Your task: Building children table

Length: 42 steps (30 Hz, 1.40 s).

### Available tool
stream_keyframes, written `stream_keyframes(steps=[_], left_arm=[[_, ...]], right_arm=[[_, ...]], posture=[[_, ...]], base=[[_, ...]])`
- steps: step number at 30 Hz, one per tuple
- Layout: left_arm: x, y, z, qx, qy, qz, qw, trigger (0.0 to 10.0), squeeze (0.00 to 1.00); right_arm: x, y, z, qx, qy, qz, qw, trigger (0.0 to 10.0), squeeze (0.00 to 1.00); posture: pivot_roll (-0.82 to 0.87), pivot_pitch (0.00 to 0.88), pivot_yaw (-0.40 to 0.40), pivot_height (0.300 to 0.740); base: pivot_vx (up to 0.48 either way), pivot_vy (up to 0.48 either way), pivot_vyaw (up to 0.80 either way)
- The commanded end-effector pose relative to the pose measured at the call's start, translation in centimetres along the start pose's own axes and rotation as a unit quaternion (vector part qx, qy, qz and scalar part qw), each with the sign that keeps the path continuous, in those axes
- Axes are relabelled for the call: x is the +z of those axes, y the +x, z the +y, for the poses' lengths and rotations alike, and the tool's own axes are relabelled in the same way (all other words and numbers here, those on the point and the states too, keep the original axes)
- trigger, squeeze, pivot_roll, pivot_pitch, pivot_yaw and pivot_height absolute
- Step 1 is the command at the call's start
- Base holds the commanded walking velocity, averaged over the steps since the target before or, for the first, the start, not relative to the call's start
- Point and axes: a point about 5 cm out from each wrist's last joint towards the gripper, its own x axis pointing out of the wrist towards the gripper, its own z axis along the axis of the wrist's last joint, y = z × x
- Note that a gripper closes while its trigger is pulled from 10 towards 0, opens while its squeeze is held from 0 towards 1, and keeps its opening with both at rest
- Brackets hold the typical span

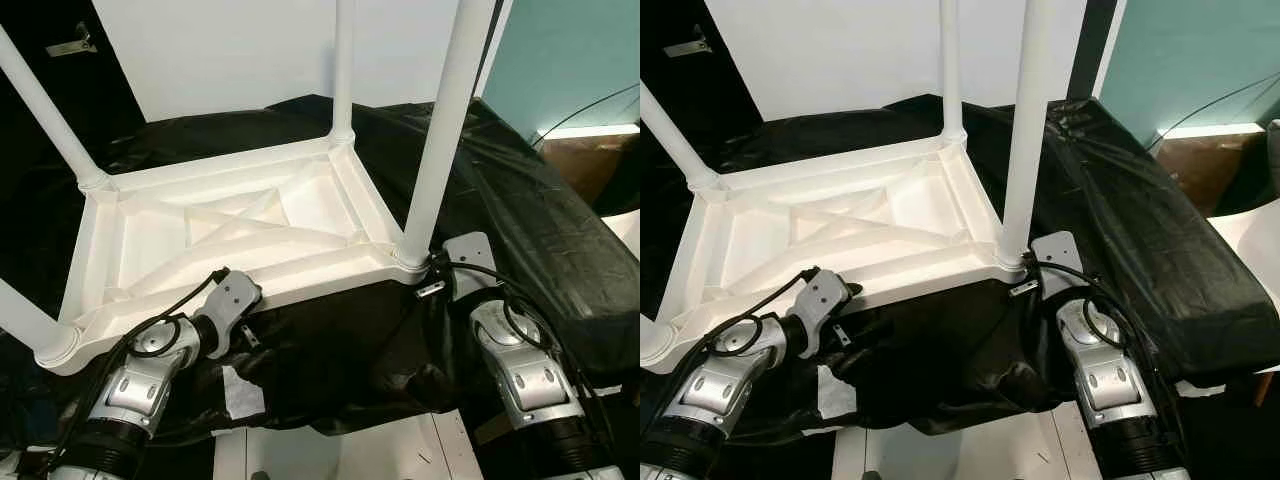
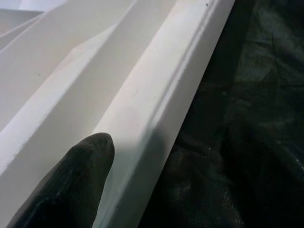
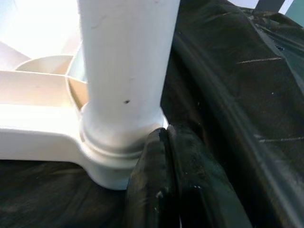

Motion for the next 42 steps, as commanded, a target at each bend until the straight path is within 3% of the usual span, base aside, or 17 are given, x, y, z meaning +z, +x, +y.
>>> stream_keyframes(steps=[1, 4, 6, 13, 16, 19, 22, 29, 31, 33, 34, 35, 39, 41, 42], left_arm=[[-2.4, 0.1, -1.4, -0.05, -0.035, 0.055, 0.997, 10.0, 0.0], [-2.4, 0.1, -1.5, -0.055, -0.038, 0.056, 0.996, 10.0, 0.0], [-1.8, 0.1, -1.7, -0.078, -0.052, 0.046, 0.995, 10.0, 0.0], [-1.6, 0.1, -1.6, -0.085, -0.062, 0.044, 0.993, 10.0, 0.0], [-1.4, -0.1, -2.1, -0.108, -0.07, 0.037, 0.991, 10.0, 0.0], [-1.4, -0.1, -2.2, -0.111, -0.072, 0.037, 0.991, 10.0, 0.0], [-0.9, 0.0, -2.5, -0.125, -0.072, 0.026, 0.989, 9.9, 0.0], [0.0, -0.2, -2.8, -0.139, -0.082, 0.005, 0.987, 9.5, 0.0], [0.2, -0.3, -3.1, -0.146, -0.085, -0.003, 0.986, 8.9, 0.0], [0.3, -0.4, -3.2, -0.148, -0.086, -0.007, 0.985, 8.9, 0.0], [0.5, -0.3, -3.4, -0.148, -0.085, -0.016, 0.985, 9.7, 0.0], [0.5, -0.3, -3.4, -0.148, -0.085, -0.016, 0.985, 9.7, 0.0], [2.8, 0.7, -2.4, -0.093, -0.072, -0.093, 0.989, 10.0, 0.0], [4.9, 0.9, -1.6, -0.06, -0.087, -0.166, 0.98, 10.0, 0.0], [4.9, 0.9, -1.6, -0.06, -0.087, -0.166, 0.98, 10.0, 0.0]], right_arm=[[0.2, -0.2, 1.6, 0.035, 0.014, -0.002, 0.999, 0.0, 0.0], [0.3, -0.3, 2.0, 0.042, 0.018, -0.004, 0.999, 0.0, 0.0], [0.7, -0.6, 3.4, 0.077, 0.035, -0.01, 0.996, 0.0, 0.0], [0.6, -0.7, 4.3, 0.103, 0.042, -0.004, 0.994, 0.2, 0.0], [-1.4, 0.0, 3.5, 0.1, 0.033, 0.031, 0.994, 0.5, 0.0], [-1.7, 0.2, 3.2, 0.099, 0.032, 0.036, 0.994, 0.3, 0.0], [-2.3, 2.3, 1.6, 0.091, 0.024, 0.056, 0.994, 0.0, 0.0], [-2.1, 5.1, -0.7, 0.062, 0.003, 0.071, 0.996, 0.0, 0.0], [-1.6, 5.8, -1.1, 0.047, -0.004, 0.065, 0.997, 0.0, 0.0], [-1.4, 6.1, -1.3, 0.041, -0.007, 0.062, 0.997, 0.0, 0.0], [-1.1, 6.4, -1.3, 0.036, -0.012, 0.058, 0.998, 0.0, 0.0], [-1.1, 6.4, -1.3, 0.036, -0.012, 0.058, 0.998, 0.0, 0.0], [-0.4, 7.2, -0.2, 0.035, -0.002, 0.044, 0.998, 0.0, 0.0], [-0.1, 7.2, 1.0, 0.05, -0.001, 0.03, 0.998, 3.1, 0.0], [-0.1, 7.2, 1.0, 0.05, -0.001, 0.03, 0.998, 3.1, 0.0]], posture=[[-0.01, 0.029, 0.023, 0.74], [-0.01, 0.029, 0.023, 0.74], [-0.02, 0.028, 0.025, 0.74], [-0.02, 0.025, 0.024, 0.74], [-0.01, 0.024, 0.023, 0.74], [-0.01, 0.023, 0.023, 0.74], [0.0, 0.018, 0.022, 0.74], [0.03, 0.014, 0.016, 0.74], [0.04, 0.014, 0.014, 0.74], [0.04, 0.014, 0.014, 0.74], [0.04, 0.014, 0.014, 0.74], [0.04, 0.014, 0.014, 0.74], [0.05, 0.016, 0.008, 0.74], [0.05, 0.016, 0.008, 0.74], [0.05, 0.016, 0.008, 0.74]], base=[[0.0, 0.0, 0.0], [0.0, 0.0, 0.0], [0.0, 0.0, 0.0], [0.0, 0.0, 0.0], [0.0, 0.0, 0.0], [0.0, 0.0, 0.0], [0.0, 0.0, 0.0], [0.0, 0.0, 0.0], [0.0, 0.0, 0.0], [0.0, 0.0, 0.0], [0.0, 0.0, 0.0], [0.0, 0.0, 0.0], [0.0, 0.0, 0.0], [0.0, 0.0, 0.0], [0.0, 0.0, 0.0]])
